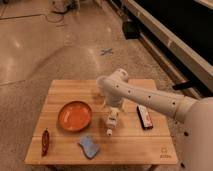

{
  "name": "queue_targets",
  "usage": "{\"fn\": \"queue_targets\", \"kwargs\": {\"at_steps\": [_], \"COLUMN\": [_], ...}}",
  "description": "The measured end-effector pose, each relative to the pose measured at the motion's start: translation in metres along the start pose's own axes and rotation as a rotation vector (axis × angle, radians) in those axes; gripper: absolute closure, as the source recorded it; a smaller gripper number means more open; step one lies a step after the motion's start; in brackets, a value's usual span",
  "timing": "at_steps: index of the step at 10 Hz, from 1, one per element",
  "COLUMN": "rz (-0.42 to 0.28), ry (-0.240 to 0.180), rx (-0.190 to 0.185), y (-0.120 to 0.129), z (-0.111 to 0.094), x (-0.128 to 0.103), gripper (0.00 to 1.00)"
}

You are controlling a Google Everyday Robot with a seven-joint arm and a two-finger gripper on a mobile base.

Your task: Place the bottle in the ceramic bowl

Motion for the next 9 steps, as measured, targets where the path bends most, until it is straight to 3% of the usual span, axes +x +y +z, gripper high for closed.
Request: {"fn": "queue_targets", "kwargs": {"at_steps": [1, 3, 4, 7, 9], "rz": [0.001, 0.002, 0.003, 0.006, -0.008], "ry": [-0.004, -0.013, -0.026, -0.055, -0.063], "rx": [-0.013, -0.033, -0.051, -0.070, -0.052], "y": [0.003, 0.008, 0.010, 0.012, 0.003], "z": [0.009, 0.021, 0.028, 0.034, 0.019], "x": [-0.001, -0.003, -0.006, -0.016, -0.021], "gripper": [0.20, 0.32, 0.47, 0.73, 0.93]}}
